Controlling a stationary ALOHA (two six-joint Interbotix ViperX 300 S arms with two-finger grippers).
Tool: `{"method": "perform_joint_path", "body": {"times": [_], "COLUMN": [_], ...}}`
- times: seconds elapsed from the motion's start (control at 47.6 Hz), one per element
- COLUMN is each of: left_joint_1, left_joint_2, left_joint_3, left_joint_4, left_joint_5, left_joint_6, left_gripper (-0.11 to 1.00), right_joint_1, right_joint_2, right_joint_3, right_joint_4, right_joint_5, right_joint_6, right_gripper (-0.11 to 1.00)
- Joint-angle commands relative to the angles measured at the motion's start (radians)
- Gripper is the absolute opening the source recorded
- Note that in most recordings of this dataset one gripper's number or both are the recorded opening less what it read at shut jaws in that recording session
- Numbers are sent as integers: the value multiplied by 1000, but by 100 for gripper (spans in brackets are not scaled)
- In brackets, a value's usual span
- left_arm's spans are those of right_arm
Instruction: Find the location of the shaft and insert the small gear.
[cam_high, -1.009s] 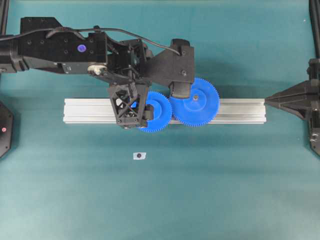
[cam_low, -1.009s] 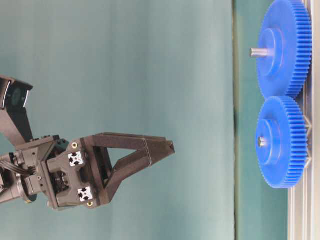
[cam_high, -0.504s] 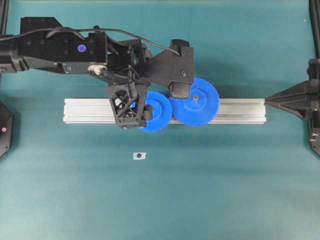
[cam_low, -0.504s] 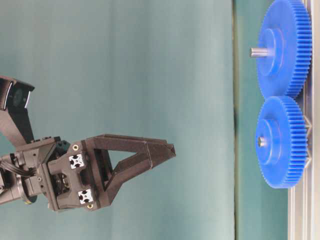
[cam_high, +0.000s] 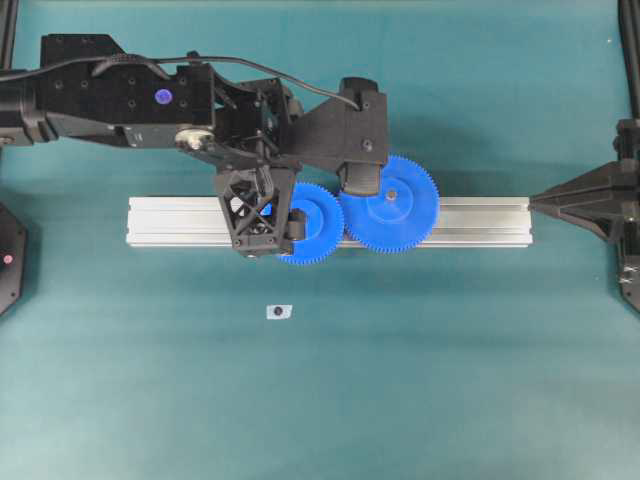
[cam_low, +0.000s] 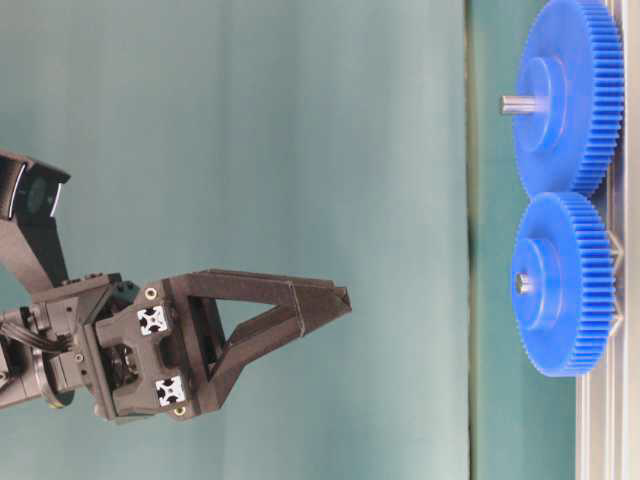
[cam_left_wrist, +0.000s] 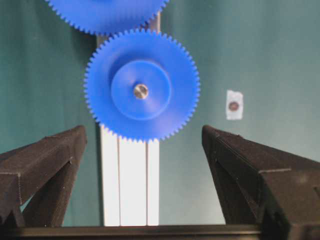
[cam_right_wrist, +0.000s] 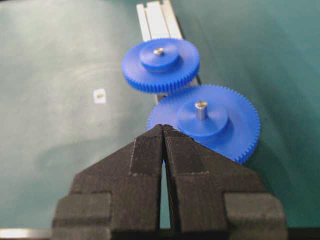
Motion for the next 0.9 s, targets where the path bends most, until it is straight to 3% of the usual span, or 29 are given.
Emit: {"method": "perform_joint_path", "body": {"times": [0.0,0.883], "left_joint_1": [-5,-5], "left_joint_2": [-31,-20], "left_joint_3": [-9,-9], "left_joint_4": [2,2], "left_joint_5": [-3,-3], "left_joint_6": [-2,-3], "left_gripper": [90,90], "right_joint_1": [-3,-18], "right_joint_2": [6,6], "right_joint_3": [-11,-9], "right_joint_4": [0,-2], "right_joint_5": [-9,-11], "right_joint_6": [8,8], "right_gripper": [0,0]}}
